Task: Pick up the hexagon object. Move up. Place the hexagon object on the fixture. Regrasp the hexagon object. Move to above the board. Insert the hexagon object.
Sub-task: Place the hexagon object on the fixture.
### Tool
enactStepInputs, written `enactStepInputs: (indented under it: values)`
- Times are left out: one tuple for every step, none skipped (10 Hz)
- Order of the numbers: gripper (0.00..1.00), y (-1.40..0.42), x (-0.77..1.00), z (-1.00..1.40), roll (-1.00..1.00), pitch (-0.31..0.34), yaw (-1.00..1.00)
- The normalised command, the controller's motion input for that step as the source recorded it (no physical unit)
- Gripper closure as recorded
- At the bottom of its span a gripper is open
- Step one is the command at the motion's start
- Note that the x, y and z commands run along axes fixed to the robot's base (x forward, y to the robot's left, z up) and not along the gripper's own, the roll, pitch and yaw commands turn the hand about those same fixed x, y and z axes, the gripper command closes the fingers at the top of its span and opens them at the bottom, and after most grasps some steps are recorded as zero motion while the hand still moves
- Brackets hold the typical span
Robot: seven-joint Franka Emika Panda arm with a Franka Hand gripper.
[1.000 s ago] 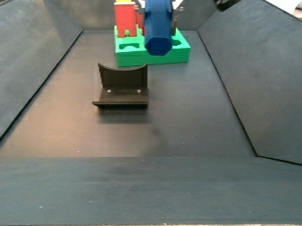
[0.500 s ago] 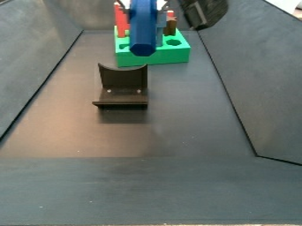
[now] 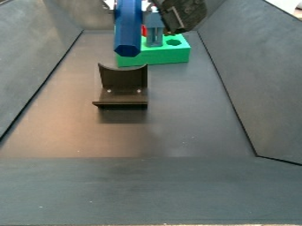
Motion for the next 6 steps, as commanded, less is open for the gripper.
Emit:
enactStepInputs:
  values:
    - [1.00, 0.03, 0.25, -0.01, -0.14, 0.075, -0.04]
    - [1.00, 0.03, 0.21, -0.01, -0.14, 0.081, -0.04]
    - [1.00, 0.13, 0.14, -1.00, -1.00, 0.297, -0.06]
    - [1.00, 0.13, 0.14, -1.00, -1.00, 0.289, -0.07]
    - [1.00, 0.14, 0.15, -1.00, -0.94, 0.286, -0.16]
    - [1.00, 0.14, 0.17, -1.00, -0.80, 0.253, -0.20]
